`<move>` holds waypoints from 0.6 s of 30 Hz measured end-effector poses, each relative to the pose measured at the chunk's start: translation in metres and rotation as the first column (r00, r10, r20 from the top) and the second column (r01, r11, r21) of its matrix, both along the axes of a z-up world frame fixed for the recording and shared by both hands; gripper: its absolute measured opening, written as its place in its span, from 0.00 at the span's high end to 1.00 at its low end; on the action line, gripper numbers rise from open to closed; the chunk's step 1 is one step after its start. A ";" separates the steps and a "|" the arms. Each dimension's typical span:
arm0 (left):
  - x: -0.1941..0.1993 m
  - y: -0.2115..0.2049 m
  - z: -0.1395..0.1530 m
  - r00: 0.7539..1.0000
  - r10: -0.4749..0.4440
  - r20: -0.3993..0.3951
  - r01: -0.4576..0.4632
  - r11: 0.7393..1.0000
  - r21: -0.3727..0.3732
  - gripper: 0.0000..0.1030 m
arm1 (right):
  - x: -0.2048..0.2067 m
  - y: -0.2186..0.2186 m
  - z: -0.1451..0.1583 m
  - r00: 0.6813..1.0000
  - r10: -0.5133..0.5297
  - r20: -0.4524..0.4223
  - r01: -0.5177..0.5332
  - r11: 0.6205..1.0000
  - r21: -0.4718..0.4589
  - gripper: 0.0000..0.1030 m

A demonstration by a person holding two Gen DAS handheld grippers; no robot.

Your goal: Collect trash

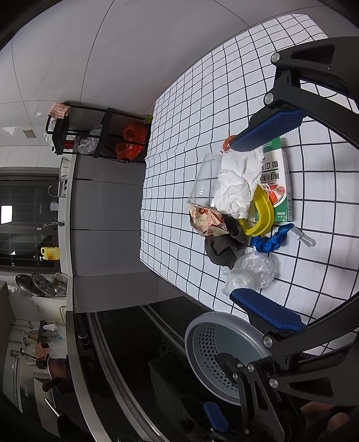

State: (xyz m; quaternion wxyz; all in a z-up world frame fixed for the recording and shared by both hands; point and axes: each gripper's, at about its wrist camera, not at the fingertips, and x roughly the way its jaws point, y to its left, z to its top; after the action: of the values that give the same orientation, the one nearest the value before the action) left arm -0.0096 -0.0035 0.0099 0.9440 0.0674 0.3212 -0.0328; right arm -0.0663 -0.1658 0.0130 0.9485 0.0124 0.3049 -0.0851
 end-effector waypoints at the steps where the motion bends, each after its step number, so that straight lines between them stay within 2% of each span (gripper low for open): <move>1: 0.000 0.000 0.000 1.000 0.000 0.000 0.000 1.000 0.000 0.06 | 0.000 0.000 0.000 1.000 0.000 -0.001 0.000 1.000 0.000 0.08; 18: 0.001 0.001 -0.002 1.000 0.000 -0.009 0.000 1.000 0.004 0.06 | -0.001 -0.002 -0.001 1.000 0.001 0.001 -0.001 1.000 0.006 0.08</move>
State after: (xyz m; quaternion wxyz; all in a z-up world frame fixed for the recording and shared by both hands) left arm -0.0085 -0.0026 0.0084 0.9424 0.0691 0.3257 -0.0326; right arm -0.0668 -0.1675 0.0121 0.9487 0.0152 0.3046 -0.0835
